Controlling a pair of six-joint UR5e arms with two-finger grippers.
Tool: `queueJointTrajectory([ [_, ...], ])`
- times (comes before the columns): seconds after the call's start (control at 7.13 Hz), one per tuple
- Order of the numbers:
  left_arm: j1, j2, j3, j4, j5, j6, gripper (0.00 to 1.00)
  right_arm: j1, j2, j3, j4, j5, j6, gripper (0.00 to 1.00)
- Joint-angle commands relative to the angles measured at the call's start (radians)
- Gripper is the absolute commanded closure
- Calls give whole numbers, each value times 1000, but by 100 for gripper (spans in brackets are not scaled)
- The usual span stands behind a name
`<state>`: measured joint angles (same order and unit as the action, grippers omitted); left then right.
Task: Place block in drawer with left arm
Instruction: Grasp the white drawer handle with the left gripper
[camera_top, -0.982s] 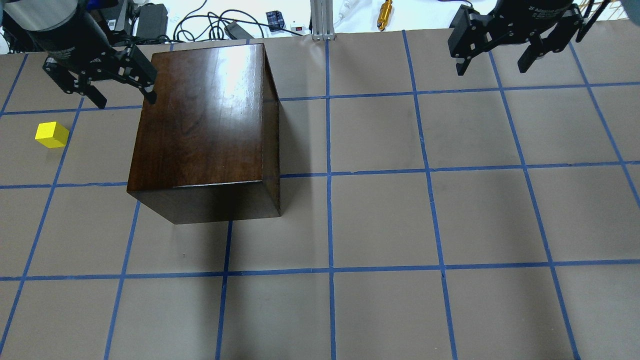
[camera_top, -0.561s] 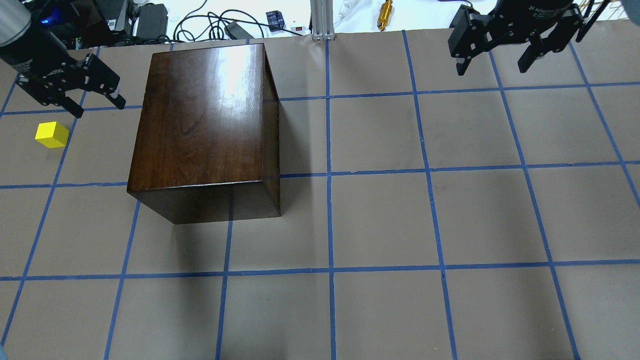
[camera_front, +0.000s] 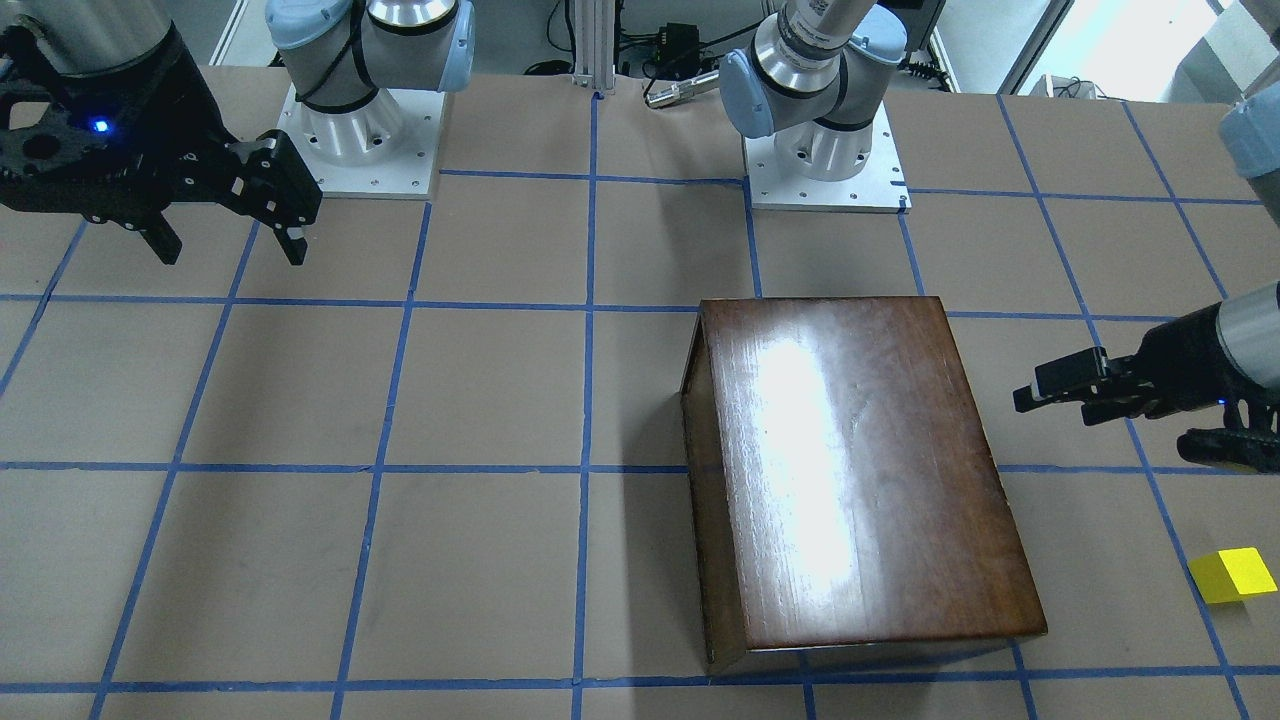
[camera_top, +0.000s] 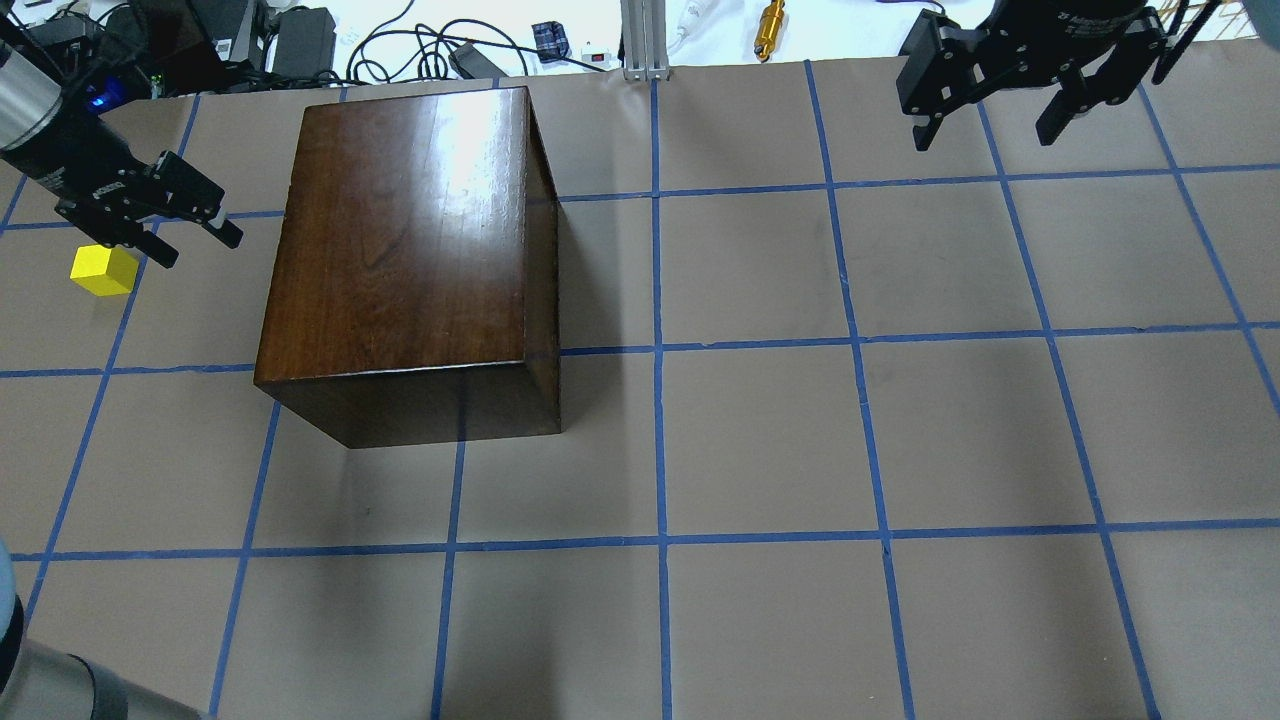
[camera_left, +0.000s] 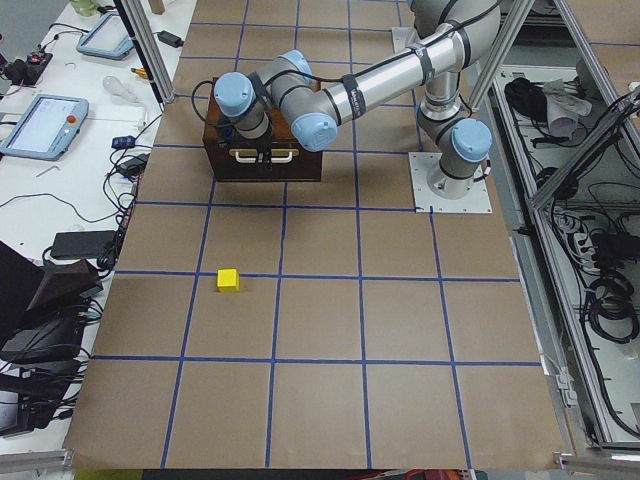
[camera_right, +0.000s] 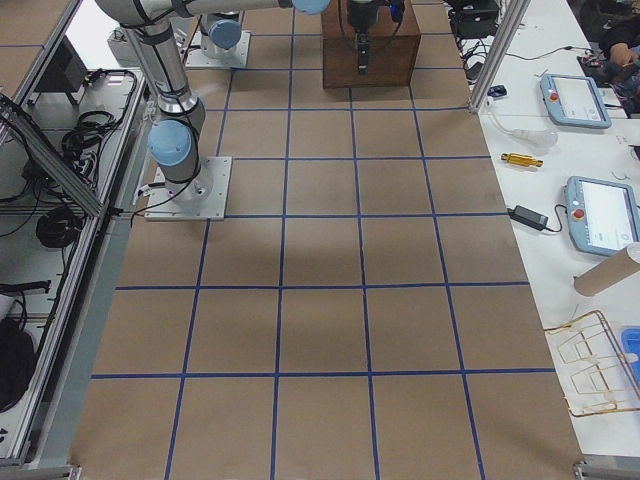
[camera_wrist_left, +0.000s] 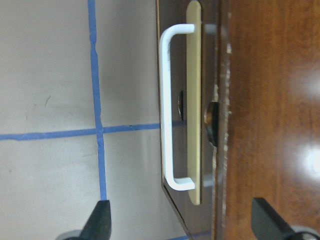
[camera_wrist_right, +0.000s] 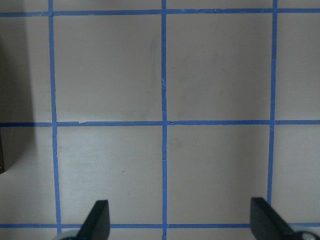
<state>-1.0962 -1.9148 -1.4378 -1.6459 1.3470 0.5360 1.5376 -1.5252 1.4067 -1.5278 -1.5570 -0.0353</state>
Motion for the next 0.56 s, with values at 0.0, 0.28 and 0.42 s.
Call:
queueJointTrajectory([
  [0.0,12,-27,-32,20,-22,47,1,1,0,0,0,0,0,0],
  [0.28,7,-26,-90,105,-52,47,1,1,0,0,0,0,0,0],
  [0.42,9,-20,-133,189,-52,41,1,1,0,0,0,0,0,0],
])
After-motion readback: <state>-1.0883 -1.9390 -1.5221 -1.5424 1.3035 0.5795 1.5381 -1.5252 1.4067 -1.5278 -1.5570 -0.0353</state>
